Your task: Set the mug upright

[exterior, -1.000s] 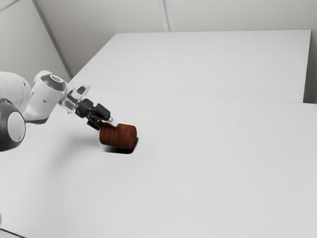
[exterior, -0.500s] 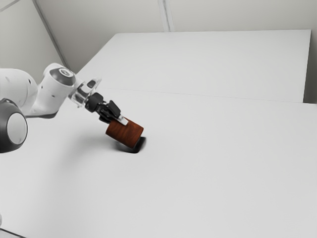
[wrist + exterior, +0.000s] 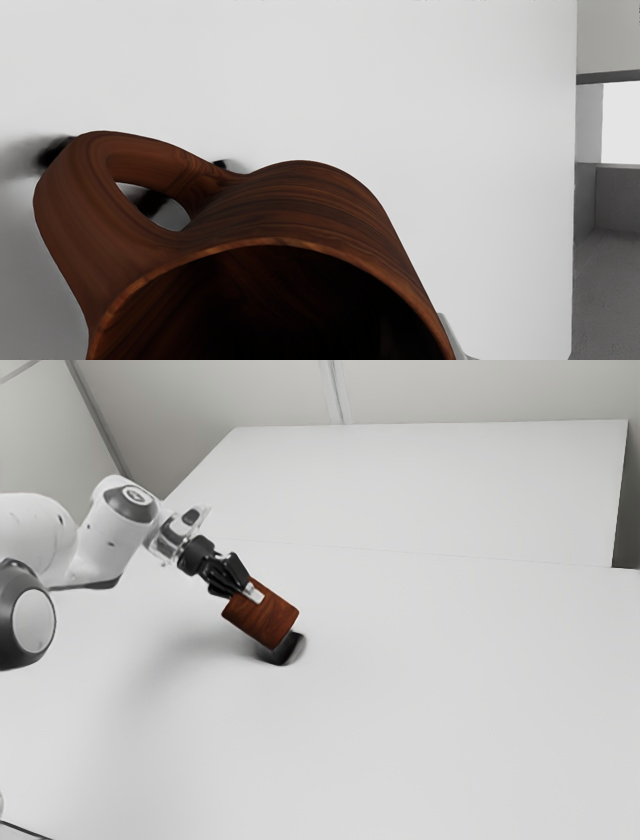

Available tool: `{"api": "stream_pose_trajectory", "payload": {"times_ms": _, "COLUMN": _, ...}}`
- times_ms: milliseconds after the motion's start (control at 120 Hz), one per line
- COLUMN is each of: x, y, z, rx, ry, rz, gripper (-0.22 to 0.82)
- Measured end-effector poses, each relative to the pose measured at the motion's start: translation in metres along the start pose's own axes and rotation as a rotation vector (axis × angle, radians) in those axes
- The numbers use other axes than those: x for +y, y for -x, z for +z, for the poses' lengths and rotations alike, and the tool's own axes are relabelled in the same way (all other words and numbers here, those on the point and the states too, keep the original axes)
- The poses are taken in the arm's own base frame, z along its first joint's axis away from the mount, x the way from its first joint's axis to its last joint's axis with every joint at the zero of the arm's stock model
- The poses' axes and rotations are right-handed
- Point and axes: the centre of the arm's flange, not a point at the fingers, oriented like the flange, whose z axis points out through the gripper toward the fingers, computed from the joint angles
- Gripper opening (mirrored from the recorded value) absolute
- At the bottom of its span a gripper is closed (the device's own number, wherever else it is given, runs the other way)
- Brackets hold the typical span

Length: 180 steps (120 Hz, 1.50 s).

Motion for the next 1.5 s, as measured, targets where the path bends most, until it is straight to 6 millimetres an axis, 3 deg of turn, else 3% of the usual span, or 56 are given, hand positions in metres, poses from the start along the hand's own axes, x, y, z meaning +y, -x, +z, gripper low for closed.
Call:
{"api": "stream_pose_trajectory", "payload": {"times_ms": 175, "x": 0.060, "y": 0.009, "z": -0.019, "rx": -0.053, "ry": -0.243, "rz": 0.108, "gripper": -0.17}}
{"api": "stream_pose_trajectory", "payload": {"times_ms": 375, "x": 0.082, "y": 0.051, "z": -0.009, "rx": -0.144, "ry": -0.537, "rz": 0.177, "gripper": -0.17}}
{"api": "stream_pose_trajectory", "payload": {"times_ms": 658, "x": 0.108, "y": 0.085, "z": 0.052, "rx": -0.214, "ry": -0.822, "rz": 0.324, "gripper": -0.18}}
{"api": "stream_pose_trajectory", "payload": {"times_ms": 742, "x": 0.107, "y": 0.095, "z": 0.063, "rx": -0.195, "ry": -0.846, "rz": 0.330, "gripper": -0.18}}
{"api": "stream_pose_trajectory", "payload": {"times_ms": 933, "x": 0.085, "y": 0.101, "z": 0.053, "rx": -0.112, "ry": -0.861, "rz": 0.239, "gripper": -0.17}}
{"api": "stream_pose_trajectory", "payload": {"times_ms": 1050, "x": 0.072, "y": 0.097, "z": 0.069, "rx": -0.104, "ry": -0.841, "rz": 0.190, "gripper": -0.17}}
{"api": "stream_pose_trajectory", "payload": {"times_ms": 1292, "x": 0.078, "y": 0.092, "z": 0.084, "rx": -0.073, "ry": -0.831, "rz": 0.159, "gripper": -0.17}}
{"api": "stream_pose_trajectory", "payload": {"times_ms": 1408, "x": 0.082, "y": 0.092, "z": 0.089, "rx": -0.070, "ry": -0.824, "rz": 0.153, "gripper": -0.07}}
{"api": "stream_pose_trajectory", "payload": {"times_ms": 1500, "x": 0.087, "y": 0.092, "z": 0.093, "rx": -0.068, "ry": -0.820, "rz": 0.153, "gripper": 0.12}}
